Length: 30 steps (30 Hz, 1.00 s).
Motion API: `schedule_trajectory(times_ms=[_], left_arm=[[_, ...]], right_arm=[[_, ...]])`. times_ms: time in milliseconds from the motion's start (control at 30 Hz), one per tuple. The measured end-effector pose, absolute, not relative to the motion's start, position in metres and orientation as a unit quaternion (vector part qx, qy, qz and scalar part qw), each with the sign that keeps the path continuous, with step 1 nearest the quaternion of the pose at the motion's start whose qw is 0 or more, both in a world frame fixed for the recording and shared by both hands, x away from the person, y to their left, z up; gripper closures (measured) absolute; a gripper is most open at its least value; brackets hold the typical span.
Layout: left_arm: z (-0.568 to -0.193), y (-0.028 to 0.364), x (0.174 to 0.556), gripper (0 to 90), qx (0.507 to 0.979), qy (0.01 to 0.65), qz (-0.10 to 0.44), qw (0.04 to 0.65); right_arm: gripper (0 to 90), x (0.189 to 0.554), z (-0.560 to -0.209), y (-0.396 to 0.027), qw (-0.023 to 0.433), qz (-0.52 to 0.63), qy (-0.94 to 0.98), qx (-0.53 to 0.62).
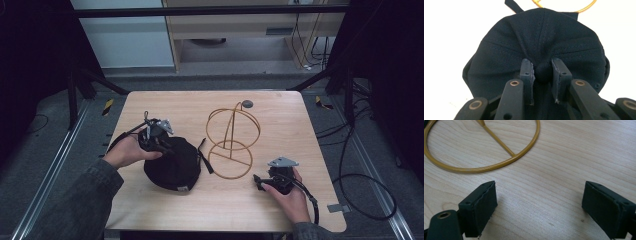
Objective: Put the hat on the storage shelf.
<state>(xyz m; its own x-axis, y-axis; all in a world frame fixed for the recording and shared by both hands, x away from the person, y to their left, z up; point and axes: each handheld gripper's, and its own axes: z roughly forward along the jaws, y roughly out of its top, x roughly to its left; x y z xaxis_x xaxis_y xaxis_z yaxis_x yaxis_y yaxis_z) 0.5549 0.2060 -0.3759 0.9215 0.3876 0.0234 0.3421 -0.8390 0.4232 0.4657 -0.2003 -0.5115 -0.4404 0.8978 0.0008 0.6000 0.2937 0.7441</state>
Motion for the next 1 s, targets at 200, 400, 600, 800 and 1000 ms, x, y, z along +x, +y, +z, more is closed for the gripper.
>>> schedule_trajectory(times_ms=[200,400,600,800,1000], left_arm=[[-0.354,0.214,0.537,73.6,0.954,0.183,0.069,0.227],[-0.334,0.222,0.519,73.6,0.952,0.174,0.086,0.235],[-0.303,0.232,0.493,73.6,0.950,0.158,0.109,0.245],[-0.279,0.241,0.483,73.7,0.942,0.154,0.124,0.270],[-0.248,0.247,0.474,73.7,0.933,0.144,0.140,0.299]], right_arm=[[12.8,0.466,-0.512,-0.200,0.215,0.346,0.775,0.483],[12.8,0.466,-0.512,-0.200,0.215,0.346,0.775,0.483],[12.8,0.466,-0.512,-0.200,0.215,0.346,0.775,0.483],[12.8,0.466,-0.512,-0.200,0.215,0.346,0.775,0.483],[12.8,0.466,-0.512,-0.200,0.215,0.346,0.775,0.483]])
